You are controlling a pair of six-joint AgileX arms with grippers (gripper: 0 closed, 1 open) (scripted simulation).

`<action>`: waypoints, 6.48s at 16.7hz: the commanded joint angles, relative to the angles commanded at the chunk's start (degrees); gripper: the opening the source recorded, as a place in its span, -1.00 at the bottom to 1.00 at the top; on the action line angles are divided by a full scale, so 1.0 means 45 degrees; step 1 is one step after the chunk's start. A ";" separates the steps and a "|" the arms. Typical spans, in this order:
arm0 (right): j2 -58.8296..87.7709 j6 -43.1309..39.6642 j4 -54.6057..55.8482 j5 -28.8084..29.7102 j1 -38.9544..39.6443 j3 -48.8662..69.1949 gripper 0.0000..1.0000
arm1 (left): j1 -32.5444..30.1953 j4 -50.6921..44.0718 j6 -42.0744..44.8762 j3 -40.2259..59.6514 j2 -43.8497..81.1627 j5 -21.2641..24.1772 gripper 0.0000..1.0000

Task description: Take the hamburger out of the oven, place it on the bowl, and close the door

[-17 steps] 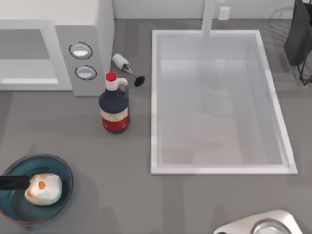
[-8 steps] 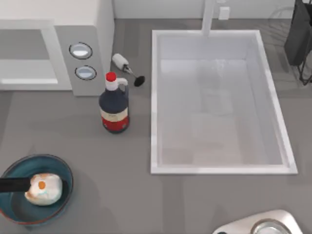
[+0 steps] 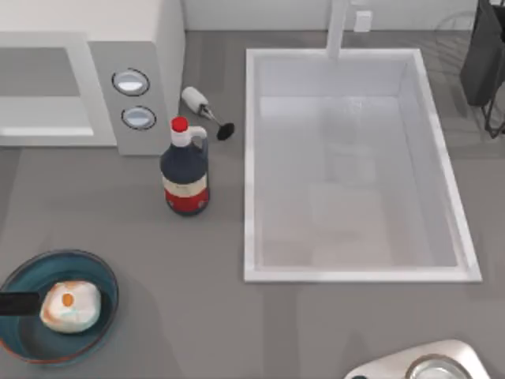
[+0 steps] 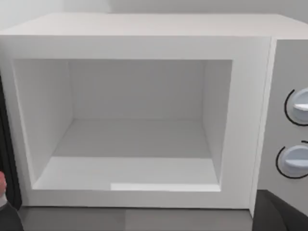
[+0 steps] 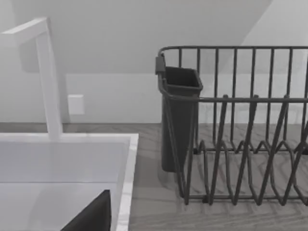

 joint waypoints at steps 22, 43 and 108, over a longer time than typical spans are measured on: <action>0.0000 0.0000 0.0000 0.0000 0.0000 0.0000 1.00 | 0.3825 0.2123 0.1997 0.3077 0.7301 0.3044 -1.00; 0.0000 0.0000 0.0000 0.0000 0.0000 0.0000 1.00 | 1.4914 -0.8195 1.1633 1.7572 2.3813 1.0164 -1.00; 0.0000 0.0000 0.0000 0.0000 0.0000 0.0000 1.00 | 0.2168 -0.0013 0.0678 0.5338 1.5125 0.1438 -1.00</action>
